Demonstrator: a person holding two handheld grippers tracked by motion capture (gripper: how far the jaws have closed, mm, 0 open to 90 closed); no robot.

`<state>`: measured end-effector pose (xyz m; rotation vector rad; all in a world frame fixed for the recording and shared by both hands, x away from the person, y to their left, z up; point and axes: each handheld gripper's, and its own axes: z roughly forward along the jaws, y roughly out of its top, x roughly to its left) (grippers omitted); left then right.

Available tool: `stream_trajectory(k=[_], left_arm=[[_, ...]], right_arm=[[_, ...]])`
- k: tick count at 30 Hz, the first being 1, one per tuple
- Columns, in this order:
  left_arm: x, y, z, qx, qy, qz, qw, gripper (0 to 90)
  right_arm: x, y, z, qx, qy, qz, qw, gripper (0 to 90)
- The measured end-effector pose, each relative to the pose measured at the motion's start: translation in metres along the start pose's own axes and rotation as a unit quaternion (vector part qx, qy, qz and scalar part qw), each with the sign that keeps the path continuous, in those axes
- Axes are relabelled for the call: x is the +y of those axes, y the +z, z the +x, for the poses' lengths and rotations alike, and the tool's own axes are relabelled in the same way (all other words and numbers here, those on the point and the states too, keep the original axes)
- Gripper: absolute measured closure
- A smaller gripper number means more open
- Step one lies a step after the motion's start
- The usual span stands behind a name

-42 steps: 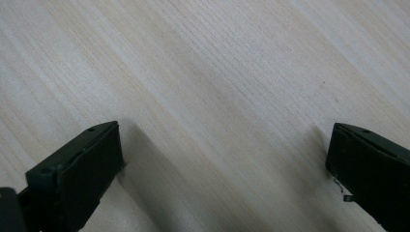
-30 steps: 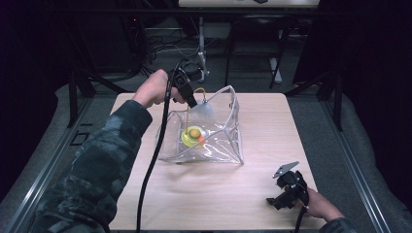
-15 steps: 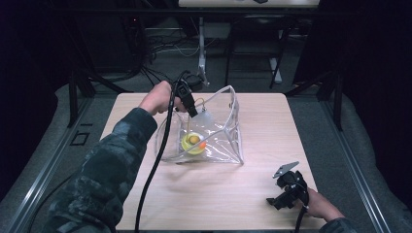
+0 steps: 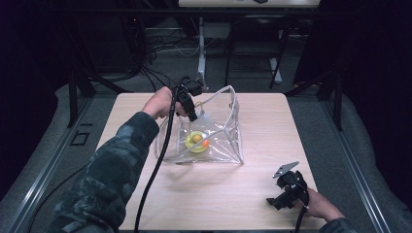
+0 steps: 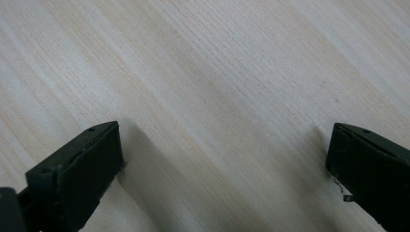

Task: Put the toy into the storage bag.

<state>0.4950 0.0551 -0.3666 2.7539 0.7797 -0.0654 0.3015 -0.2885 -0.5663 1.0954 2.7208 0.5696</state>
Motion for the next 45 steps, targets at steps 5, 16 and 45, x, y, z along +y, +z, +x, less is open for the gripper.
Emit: stream_trajectory(k=[5, 16, 45], left_arm=[[-0.004, 0.001, 0.004, -0.002, -0.011, -0.006, 0.9999, 84.8], [-0.019, -0.032, -0.004, 0.024, -0.007, -0.038, 0.999, 45.5], [-0.119, -0.097, 0.034, 0.096, -0.114, -0.131, 0.9801, 0.2]], right_arm=[[0.0, 0.0, 0.0, 0.0, -0.001, -0.002, 1.0, 0.0], [0.0, 0.0, 0.0, 0.0, 0.0, -0.003, 1.0, 0.0], [0.0, 0.0, 0.0, -0.001, 0.002, 0.001, 1.0, 0.0]])
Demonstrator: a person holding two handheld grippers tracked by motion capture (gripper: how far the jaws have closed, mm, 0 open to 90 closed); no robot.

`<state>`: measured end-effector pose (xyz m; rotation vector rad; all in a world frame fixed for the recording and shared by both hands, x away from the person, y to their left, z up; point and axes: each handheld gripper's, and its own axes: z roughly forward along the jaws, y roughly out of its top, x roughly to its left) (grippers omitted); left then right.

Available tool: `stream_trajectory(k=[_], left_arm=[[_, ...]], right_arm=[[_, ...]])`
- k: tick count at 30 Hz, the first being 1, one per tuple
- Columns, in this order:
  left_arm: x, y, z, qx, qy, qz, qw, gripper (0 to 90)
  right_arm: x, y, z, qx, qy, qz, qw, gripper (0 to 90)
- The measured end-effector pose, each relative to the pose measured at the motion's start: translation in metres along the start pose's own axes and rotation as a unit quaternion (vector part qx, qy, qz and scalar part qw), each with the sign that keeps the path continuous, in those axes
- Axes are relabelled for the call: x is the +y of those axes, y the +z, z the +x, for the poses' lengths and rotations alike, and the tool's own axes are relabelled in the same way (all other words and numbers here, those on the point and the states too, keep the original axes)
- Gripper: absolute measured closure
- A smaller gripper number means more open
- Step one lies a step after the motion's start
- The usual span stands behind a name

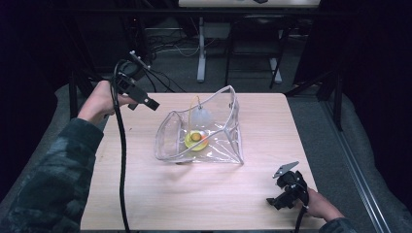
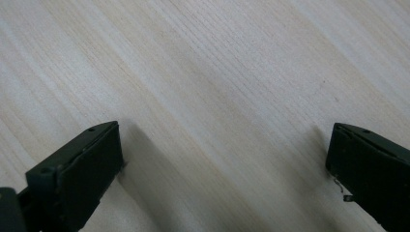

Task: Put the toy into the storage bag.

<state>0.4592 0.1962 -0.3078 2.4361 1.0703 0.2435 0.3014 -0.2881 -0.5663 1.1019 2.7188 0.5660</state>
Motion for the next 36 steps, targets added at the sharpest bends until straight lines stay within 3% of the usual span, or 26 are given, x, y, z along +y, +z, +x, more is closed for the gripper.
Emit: stream_trajectory(k=[5, 15, 26, 29, 31, 36], left_arm=[[-0.017, 0.001, 0.009, 0.007, -0.021, -0.01, 0.9997, 0.1], [-0.053, 0.016, 0.026, 0.012, -0.055, -0.005, 0.9984, 0.0], [-0.092, 0.047, 0.038, 0.028, -0.096, 0.014, 0.9949, 0.0], [-0.102, 0.053, 0.042, 0.017, -0.125, 0.008, 0.9919, 0.0], [-0.107, 0.058, 0.041, 0.034, -0.12, 0.011, 0.9921, 0.0], [-0.121, 0.078, 0.041, 0.031, -0.132, 0.024, 0.9904, 0.0]], right_arm=[[0.0, 0.0, 0.0, 0.0, 0.0, 0.0, 1.0, 0.0], [0.0, 0.0, 0.0, 0.002, 0.003, -0.001, 1.0, 0.0], [0.0, 0.0, 0.0, 0.002, 0.003, -0.001, 1.0, 0.0], [0.0, 0.0, 0.0, 0.002, 0.003, -0.001, 1.0, 0.0], [0.0, 0.0, 0.0, 0.002, 0.003, -0.001, 1.0, 0.0], [0.0, 0.0, 0.0, 0.003, 0.002, 0.0, 1.0, 0.0]])
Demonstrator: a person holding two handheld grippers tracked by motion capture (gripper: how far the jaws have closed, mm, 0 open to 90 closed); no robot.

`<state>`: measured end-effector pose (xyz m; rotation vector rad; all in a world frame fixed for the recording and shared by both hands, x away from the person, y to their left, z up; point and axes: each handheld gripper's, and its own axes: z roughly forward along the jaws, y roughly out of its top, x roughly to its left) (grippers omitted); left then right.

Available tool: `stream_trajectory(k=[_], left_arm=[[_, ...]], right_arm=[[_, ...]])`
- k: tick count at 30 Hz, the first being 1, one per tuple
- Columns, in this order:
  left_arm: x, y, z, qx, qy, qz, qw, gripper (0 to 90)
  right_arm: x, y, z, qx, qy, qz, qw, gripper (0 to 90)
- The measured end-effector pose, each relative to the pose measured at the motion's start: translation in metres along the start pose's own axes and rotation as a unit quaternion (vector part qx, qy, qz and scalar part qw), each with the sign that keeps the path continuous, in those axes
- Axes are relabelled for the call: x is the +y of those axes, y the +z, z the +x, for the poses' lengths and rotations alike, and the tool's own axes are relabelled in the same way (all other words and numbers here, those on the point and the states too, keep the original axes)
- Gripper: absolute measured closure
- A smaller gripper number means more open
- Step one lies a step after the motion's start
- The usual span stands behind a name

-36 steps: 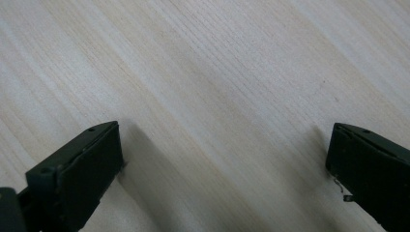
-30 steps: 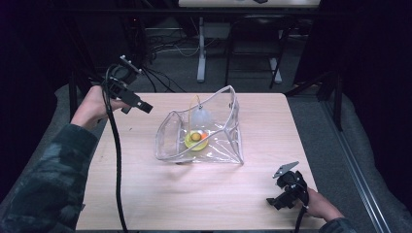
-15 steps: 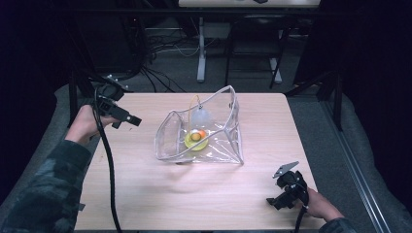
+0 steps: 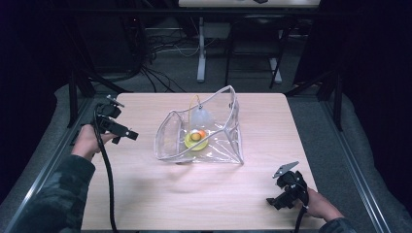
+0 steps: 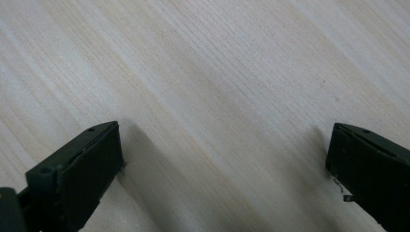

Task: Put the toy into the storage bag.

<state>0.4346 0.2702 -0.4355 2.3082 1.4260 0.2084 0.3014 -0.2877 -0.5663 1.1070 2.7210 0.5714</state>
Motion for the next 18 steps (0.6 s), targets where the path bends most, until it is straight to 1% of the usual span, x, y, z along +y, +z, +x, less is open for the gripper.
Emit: stream_trajectory(k=[2, 3, 4, 5, 6, 7, 8, 9, 10, 14, 15, 16, 17, 18], left_arm=[[-0.006, 0.009, 0.0, -0.002, -0.008, 0.004, 1.0, 0.0], [-0.008, 0.013, 0.0, 0.0, -0.006, 0.008, 0.9999, 0.0], [-0.011, 0.019, 0.0, 0.009, -0.004, 0.015, 0.9998, 0.0], [-0.014, 0.024, -0.001, 0.01, -0.005, 0.019, 0.9998, 0.0], [-0.017, 0.029, 0.0, 0.001, -0.013, 0.02, 0.9997, 0.0], [-0.02, 0.033, 0.0, 0.0, -0.016, 0.018, 0.9997, 0.0], [-0.023, 0.038, 0.001, 0.001, -0.018, 0.022, 0.9996, 0.0], [-0.027, 0.043, 0.001, -0.003, -0.026, 0.02, 0.9994, 0.0], [-0.03, 0.046, 0.001, -0.004, -0.027, 0.023, 0.9994, 0.0], [-0.047, 0.061, 0.005, -0.015, -0.051, 0.02, 0.9984, 0.0], [-0.051, 0.064, 0.006, -0.018, -0.054, 0.026, 0.998, 0.0], [-0.054, 0.067, 0.007, -0.019, -0.052, 0.034, 0.9979, 0.0], [-0.056, 0.07, 0.007, -0.015, -0.051, 0.042, 0.9977, 0.0], [-0.058, 0.071, 0.007, -0.009, -0.046, 0.047, 0.9978, 0.0]], right_arm=[[0.0, 0.0, 0.0, 0.0, 0.001, -0.001, 1.0, 0.0], [0.0, 0.0, 0.0, 0.0, 0.001, -0.001, 1.0, 0.0], [0.0, 0.0, 0.0, 0.0, 0.0, 0.0, 1.0, 0.0], [0.0, 0.0, 0.0, 0.0, 0.001, -0.001, 1.0, 0.0], [0.0, 0.0, 0.0, 0.0, -0.001, -0.001, 1.0, 0.0], [0.0, 0.0, 0.0, 0.0, 0.0, 0.0, 1.0, 0.0], [0.0, 0.0, 0.0, 0.0, 0.0, 0.0, 1.0, 0.0], [0.0, 0.0, 0.0, -0.001, 0.0, -0.002, 1.0, 0.0], [0.0, 0.0, 0.0, -0.001, 0.0, 0.0, 1.0, 0.0], [0.0, 0.0, 0.0, -0.002, 0.0, -0.002, 1.0, 0.0], [0.0, 0.0, 0.0, 0.0, 0.001, -0.003, 1.0, 0.0], [0.0, 0.0, 0.0, 0.0, 0.001, -0.003, 1.0, 0.0], [0.0, 0.0, 0.0, 0.0, 0.001, -0.003, 1.0, 0.0], [0.0, 0.0, 0.0, -0.001, 0.0, -0.001, 1.0, 0.0]])
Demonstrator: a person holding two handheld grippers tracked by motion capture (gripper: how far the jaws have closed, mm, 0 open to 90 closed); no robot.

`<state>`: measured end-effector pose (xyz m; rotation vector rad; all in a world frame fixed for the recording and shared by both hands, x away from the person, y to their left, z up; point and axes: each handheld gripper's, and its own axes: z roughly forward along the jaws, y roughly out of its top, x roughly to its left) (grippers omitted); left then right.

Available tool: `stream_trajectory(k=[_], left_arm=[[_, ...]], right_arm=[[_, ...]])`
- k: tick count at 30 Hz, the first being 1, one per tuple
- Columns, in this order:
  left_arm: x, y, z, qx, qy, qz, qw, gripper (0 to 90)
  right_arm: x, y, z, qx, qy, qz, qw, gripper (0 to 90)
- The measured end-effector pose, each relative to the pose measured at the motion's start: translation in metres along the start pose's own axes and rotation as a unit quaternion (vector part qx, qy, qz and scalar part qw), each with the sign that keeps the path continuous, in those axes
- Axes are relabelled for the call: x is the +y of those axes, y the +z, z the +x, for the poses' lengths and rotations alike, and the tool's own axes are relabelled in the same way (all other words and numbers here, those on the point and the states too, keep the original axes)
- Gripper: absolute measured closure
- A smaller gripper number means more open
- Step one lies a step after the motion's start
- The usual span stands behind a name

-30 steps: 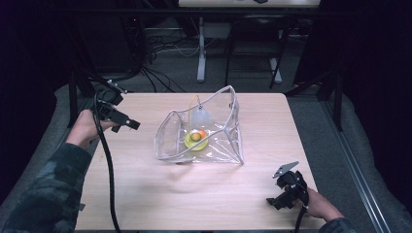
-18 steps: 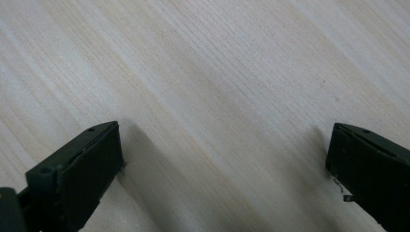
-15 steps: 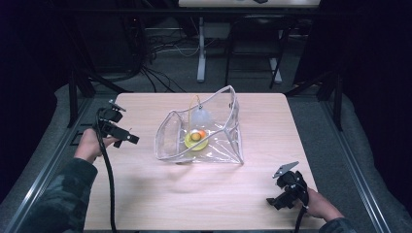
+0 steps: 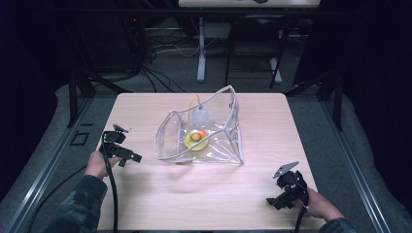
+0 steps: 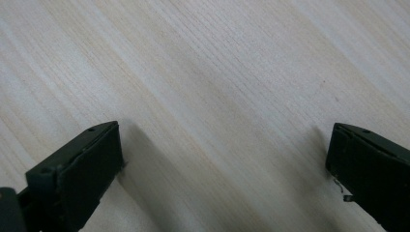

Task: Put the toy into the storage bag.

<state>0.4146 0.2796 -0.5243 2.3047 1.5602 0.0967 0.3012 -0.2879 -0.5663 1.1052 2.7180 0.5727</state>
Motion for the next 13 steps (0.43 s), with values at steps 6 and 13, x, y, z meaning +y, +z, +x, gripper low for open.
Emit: stream_trajectory(k=[6, 13], left_arm=[[-0.008, 0.006, 0.004, 0.036, -0.002, 0.003, 0.9993, 0.0], [-0.021, 0.022, 0.023, 0.014, -0.043, 0.011, 0.9989, 0.0]], right_arm=[[0.0, 0.0, 0.0, 0.001, 0.003, -0.002, 1.0, 0.0], [0.0, 0.0, 0.0, 0.001, 0.002, -0.003, 1.0, 0.0]])
